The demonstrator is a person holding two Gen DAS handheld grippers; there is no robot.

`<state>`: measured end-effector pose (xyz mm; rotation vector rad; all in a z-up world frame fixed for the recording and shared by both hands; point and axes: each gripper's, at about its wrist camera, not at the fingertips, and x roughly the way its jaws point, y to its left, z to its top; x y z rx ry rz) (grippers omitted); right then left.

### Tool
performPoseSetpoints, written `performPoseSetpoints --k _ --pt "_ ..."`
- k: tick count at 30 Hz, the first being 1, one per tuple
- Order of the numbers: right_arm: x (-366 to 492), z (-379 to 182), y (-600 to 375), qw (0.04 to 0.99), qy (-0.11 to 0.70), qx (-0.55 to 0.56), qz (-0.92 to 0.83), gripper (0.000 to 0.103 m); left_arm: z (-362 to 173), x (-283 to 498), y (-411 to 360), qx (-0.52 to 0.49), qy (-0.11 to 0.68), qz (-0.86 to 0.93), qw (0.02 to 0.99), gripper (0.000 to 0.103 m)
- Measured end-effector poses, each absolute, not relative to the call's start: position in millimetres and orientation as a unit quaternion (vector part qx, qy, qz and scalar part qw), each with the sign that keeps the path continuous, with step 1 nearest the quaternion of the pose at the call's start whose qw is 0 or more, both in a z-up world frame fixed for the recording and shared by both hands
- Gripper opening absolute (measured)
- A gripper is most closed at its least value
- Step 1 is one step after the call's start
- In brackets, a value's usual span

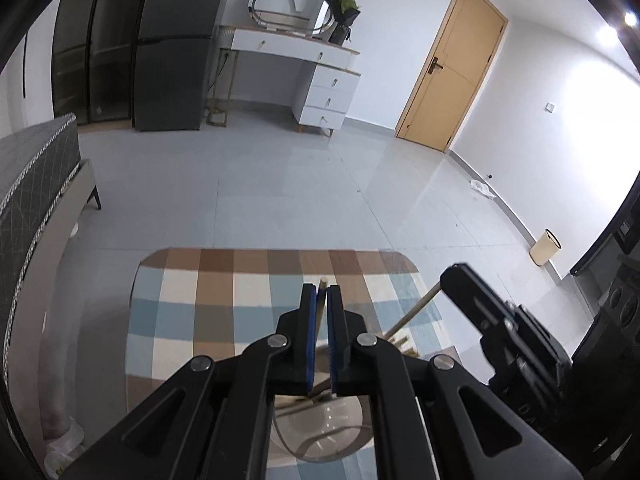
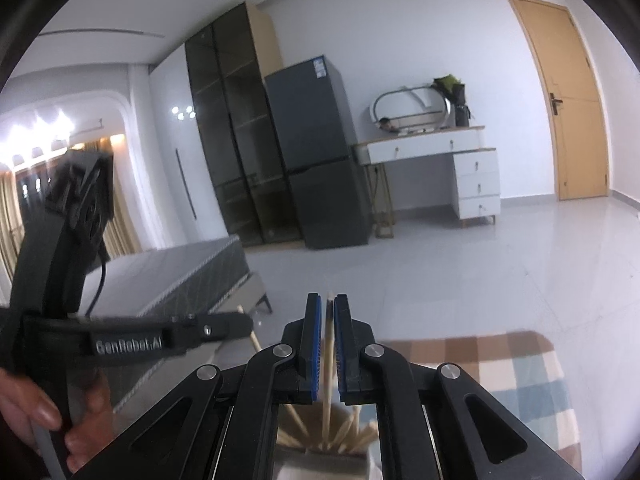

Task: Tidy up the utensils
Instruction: 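Open both tools to drop the chopsticks into the holder, then raise both open tools away from the holder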

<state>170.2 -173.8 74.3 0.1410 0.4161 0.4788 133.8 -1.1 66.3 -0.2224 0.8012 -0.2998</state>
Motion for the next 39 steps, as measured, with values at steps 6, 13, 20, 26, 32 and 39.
performPoseSetpoints --k 6,13,20,26,32,39 --pt "153.5 62.0 -182.4 0.94 0.236 0.064 0.238 0.016 66.8 115.2 3.7 -0.122 0.397 -0.13 0.9 0.042" --pt "122.6 73.1 -205.5 0.941 0.242 0.074 0.225 0.034 86.1 85.8 5.5 -0.122 0.386 -0.102 0.909 0.048" --pt "83.6 104.3 -225.4 0.949 0.213 0.082 0.218 0.06 117.1 47.5 1.3 -0.112 0.348 -0.082 0.927 0.064" --pt "51.9 149.9 -240.6 0.96 0.164 0.079 0.215 0.071 151.5 11.4 -1.2 -0.126 0.31 -0.079 0.939 0.073" --pt "18.8 198.2 -256.0 0.964 0.109 0.087 0.228 0.089 197.6 -41.7 -13.9 -0.127 0.232 -0.074 0.961 0.085" --pt "-13.2 222.5 -261.7 0.954 0.077 0.096 0.275 0.096 227.1 -98.3 -12.1 -0.147 0.114 -0.032 0.982 0.102"
